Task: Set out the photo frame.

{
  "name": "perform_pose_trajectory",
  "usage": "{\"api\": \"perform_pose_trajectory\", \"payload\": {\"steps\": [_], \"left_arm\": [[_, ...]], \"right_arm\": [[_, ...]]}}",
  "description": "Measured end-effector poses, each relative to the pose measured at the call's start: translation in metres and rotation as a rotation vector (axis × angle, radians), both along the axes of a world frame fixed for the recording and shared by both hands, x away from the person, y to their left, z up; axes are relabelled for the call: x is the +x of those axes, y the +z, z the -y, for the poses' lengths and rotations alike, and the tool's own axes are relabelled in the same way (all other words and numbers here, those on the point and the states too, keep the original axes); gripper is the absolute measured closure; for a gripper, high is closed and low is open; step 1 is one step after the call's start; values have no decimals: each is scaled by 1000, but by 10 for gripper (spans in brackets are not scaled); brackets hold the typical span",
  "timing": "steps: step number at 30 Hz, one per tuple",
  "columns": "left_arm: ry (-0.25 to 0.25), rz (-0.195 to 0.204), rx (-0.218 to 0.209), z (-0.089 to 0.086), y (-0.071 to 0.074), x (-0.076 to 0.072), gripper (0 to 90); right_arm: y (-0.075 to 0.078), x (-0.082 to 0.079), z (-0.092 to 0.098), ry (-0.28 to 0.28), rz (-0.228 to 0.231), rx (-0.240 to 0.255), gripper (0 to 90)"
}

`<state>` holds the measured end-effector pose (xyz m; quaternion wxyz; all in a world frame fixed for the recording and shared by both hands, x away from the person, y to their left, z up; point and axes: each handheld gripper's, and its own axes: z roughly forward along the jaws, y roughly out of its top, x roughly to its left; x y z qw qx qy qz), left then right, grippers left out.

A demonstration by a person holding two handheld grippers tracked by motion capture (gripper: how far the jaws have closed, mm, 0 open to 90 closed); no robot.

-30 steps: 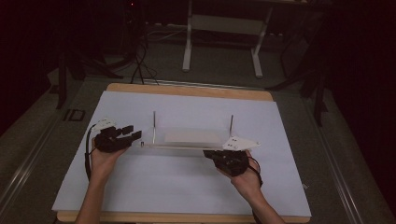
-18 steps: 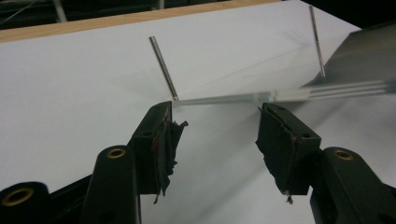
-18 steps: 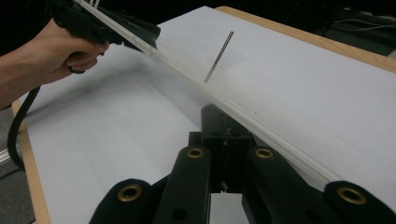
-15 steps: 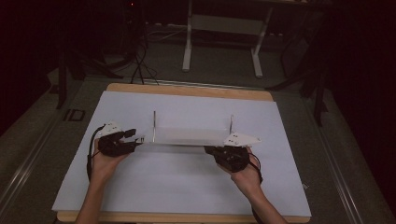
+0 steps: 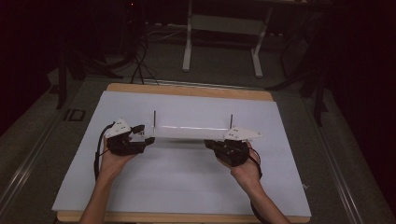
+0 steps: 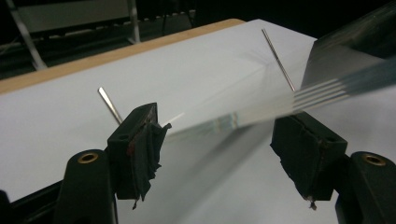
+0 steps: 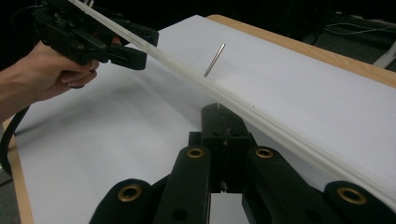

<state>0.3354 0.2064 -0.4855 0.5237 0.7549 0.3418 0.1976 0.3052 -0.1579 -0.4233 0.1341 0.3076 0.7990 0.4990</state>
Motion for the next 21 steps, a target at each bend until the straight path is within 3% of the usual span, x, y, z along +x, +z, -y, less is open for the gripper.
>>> {"api": "perform_pose_trajectory", "payload": {"steps": [7,11,14,21], "left_arm": [[-9,35,15,10,6,3,368],[12,42,33,12,7,4,397],[20,37,37,13,9,4,406],[27,36,33,13,12,8,410]], "right_arm": [[1,2,0,-2,3,3,900],[3,5,0,-9,14,-3,900],[4,5,-2,-20,36,-30,900],[6,9,1,-36,49,-28,884]]}}
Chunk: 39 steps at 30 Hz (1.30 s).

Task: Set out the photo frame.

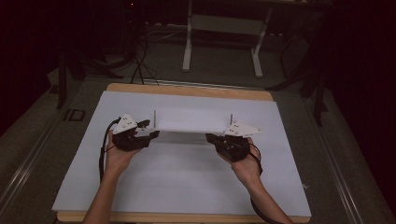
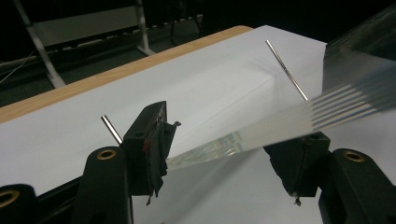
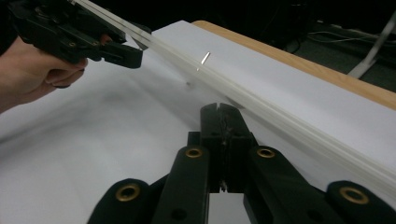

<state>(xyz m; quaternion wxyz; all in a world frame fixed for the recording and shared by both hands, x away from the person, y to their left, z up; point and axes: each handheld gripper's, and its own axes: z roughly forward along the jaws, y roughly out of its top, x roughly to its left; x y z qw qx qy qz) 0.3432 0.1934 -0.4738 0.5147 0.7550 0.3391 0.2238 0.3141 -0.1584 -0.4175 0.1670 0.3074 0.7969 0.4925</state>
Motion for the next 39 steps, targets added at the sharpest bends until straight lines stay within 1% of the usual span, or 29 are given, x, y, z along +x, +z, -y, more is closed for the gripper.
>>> {"api": "perform_pose_trajectory", "payload": {"steps": [2,6,9,12,16,21,25,26,30,31,32,35,36,37,39], "left_arm": [[4,-1,-5,0,0,1,411],[8,-3,-11,0,2,3,411],[15,-5,-17,0,3,5,411],[21,-11,-22,0,5,7,411],[30,-18,-32,1,8,11,411],[41,-21,-40,1,10,16,411],[50,-16,-48,1,10,17,411],[53,-15,-50,1,10,18,411],[56,-18,-52,2,12,20,411],[61,-20,-55,2,12,21,411],[63,-21,-57,2,13,22,411],[66,-21,-57,2,13,23,412],[66,-21,-58,2,14,24,412],[66,-22,-58,2,14,24,413],[67,-23,-59,2,14,25,413]], "right_arm": [[0,0,1,-6,11,-12,847],[0,0,5,-14,19,-33,829],[-2,1,9,-21,17,-36,815],[-4,3,14,-30,10,-41,783],[-10,7,20,-41,5,-58,743],[-17,15,29,-74,-9,-56,697],[-20,22,36,-101,-12,-59,685],[-22,27,41,-119,-22,-53,677],[-25,30,48,-143,-20,-50,674],[-27,33,52,-158,-21,-53,665],[-28,34,54,-162,-22,-57,662],[-31,39,57,-188,-29,-82,609],[-31,39,57,-188,-29,-82,609],[-34,43,59,-211,-32,-108,585],[-36,48,61,-230,-37,-119,571]]}}
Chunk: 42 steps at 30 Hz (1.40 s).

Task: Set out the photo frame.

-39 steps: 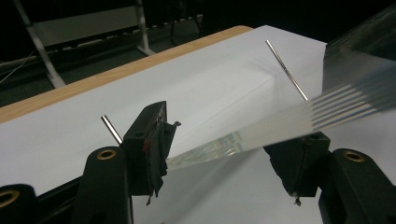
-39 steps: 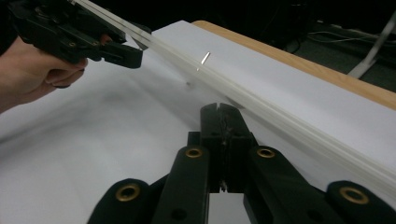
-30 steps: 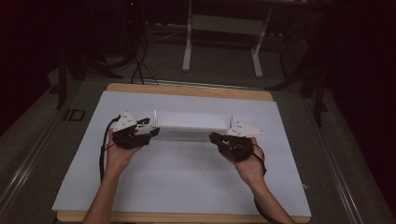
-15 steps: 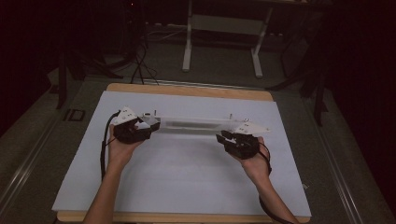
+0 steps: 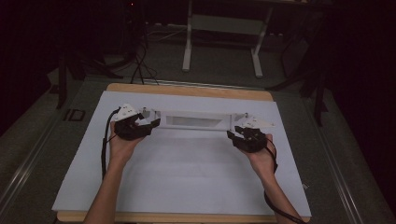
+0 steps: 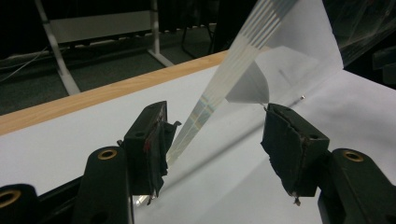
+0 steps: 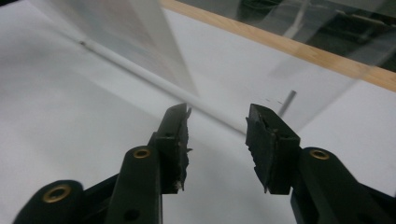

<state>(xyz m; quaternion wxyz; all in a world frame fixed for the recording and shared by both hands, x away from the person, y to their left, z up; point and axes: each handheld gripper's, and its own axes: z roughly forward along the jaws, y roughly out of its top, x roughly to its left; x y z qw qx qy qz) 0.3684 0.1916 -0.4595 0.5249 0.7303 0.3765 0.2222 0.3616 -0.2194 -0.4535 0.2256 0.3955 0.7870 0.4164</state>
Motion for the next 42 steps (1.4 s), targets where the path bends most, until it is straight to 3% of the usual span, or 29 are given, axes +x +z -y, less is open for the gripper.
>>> {"api": "perform_pose_trajectory", "payload": {"steps": [11,19,30,42], "left_arm": [[3,1,-8,0,1,3,417],[8,-11,-11,0,3,8,418],[20,-13,-25,0,5,13,418],[22,-3,-42,-2,5,20,421]], "right_arm": [[-4,8,20,-83,-6,44,525],[-5,21,20,-52,21,29,453],[-9,37,17,18,80,35,447],[-7,43,14,-27,74,62,501]]}}
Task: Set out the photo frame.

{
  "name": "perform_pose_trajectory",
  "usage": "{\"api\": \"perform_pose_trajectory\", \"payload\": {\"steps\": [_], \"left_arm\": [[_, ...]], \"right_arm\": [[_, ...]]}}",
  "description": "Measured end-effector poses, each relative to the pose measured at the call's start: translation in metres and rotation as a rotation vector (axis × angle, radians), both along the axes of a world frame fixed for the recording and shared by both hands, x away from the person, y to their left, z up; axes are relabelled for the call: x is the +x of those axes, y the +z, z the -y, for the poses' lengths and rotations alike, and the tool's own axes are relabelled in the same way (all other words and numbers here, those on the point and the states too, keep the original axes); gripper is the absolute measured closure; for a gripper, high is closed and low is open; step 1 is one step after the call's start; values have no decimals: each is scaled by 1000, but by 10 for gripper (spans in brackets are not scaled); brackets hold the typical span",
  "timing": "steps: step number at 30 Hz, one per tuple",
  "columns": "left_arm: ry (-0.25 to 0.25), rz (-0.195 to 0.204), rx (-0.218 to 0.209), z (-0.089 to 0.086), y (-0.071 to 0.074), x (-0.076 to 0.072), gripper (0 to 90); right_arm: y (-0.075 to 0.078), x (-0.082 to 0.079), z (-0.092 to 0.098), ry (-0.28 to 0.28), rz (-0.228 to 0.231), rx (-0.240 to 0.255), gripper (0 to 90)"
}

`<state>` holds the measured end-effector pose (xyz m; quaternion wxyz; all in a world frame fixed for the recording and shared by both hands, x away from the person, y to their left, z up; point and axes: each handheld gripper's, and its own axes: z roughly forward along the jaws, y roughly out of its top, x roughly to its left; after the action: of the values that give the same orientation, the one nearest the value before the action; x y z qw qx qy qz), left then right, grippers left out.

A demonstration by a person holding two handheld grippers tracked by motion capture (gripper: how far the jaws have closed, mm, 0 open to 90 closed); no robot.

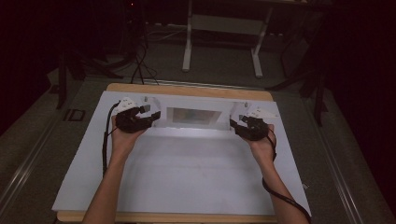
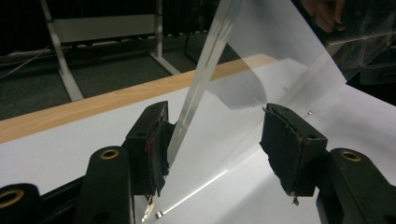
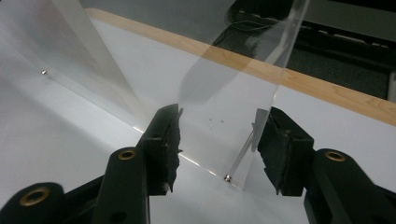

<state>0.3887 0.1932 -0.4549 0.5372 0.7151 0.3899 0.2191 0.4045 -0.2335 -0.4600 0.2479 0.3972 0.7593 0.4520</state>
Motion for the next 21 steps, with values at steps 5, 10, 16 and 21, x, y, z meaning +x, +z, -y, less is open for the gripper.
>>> {"api": "perform_pose_trajectory", "payload": {"steps": [5,10,16,21], "left_arm": [[20,38,-31,-1,-6,2,393],[20,41,-33,-2,-11,7,374],[27,28,-6,2,-18,12,352],[44,22,6,6,-23,15,353]], "right_arm": [[1,4,0,-3,-12,10,500],[2,6,0,-8,-17,11,501],[3,9,-1,-13,-22,15,501],[3,11,-1,-17,-25,18,502]]}}
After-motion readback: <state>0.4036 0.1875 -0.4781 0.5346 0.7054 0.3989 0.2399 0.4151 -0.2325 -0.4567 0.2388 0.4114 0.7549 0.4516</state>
